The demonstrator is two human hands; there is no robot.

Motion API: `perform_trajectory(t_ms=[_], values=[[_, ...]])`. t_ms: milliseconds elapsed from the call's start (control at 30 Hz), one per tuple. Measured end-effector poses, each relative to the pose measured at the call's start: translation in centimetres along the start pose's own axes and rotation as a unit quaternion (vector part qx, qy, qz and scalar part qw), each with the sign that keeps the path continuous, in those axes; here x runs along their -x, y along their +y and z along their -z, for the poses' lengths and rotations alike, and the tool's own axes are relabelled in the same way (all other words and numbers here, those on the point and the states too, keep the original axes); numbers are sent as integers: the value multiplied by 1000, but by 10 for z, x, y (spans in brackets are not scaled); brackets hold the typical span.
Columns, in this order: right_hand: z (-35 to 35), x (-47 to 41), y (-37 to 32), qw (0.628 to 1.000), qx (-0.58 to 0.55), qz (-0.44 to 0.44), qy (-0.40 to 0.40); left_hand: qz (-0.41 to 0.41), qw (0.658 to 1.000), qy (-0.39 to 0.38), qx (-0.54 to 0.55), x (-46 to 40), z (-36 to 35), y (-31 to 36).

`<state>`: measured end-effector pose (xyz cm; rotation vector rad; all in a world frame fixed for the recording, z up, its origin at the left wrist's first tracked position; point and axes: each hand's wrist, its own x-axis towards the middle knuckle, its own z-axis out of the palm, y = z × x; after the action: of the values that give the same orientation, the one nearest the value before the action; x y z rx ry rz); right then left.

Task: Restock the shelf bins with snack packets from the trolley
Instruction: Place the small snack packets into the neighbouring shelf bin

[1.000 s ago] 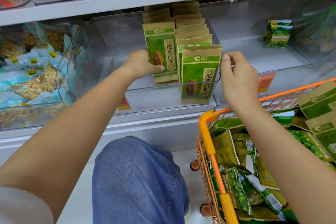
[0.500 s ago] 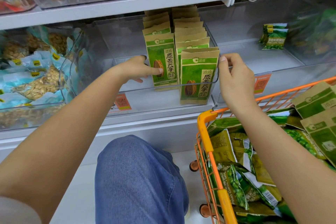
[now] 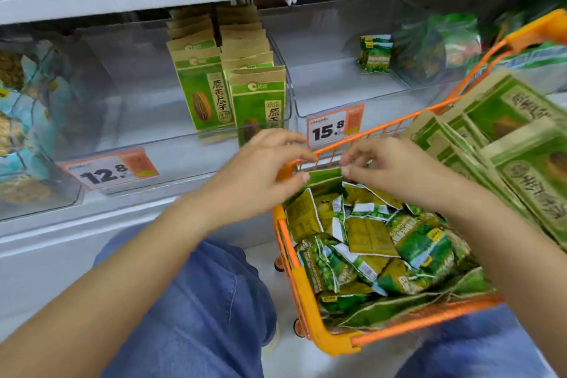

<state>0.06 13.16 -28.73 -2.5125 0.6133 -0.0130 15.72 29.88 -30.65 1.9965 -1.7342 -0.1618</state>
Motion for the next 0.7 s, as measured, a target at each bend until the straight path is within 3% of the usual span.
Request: perform_trajectory(t_ms=[100, 200, 300, 367, 533, 633, 700], values=[[-16, 14, 7, 992, 91, -31, -77, 31, 999, 8, 34, -2, -31, 5], [-33, 15, 5, 992, 98, -43, -60, 83, 986, 88, 113, 2, -48, 2], [-38, 10, 4, 998, -5, -58, -38, 133, 954, 142, 227, 8, -51, -1], [-31, 9, 3, 993, -104, -56, -13, 144, 945, 159, 246, 11, -51, 0], [-7, 17, 0, 951, -279, 19, 135, 135, 928, 239, 253, 12, -37, 12], [-6, 20, -7, 939, -302, 56, 154, 114, 931, 201, 282, 3, -26, 35], [-9, 22, -12, 937, -307, 71, 151, 94, 934, 214, 270, -3, -25, 49]])
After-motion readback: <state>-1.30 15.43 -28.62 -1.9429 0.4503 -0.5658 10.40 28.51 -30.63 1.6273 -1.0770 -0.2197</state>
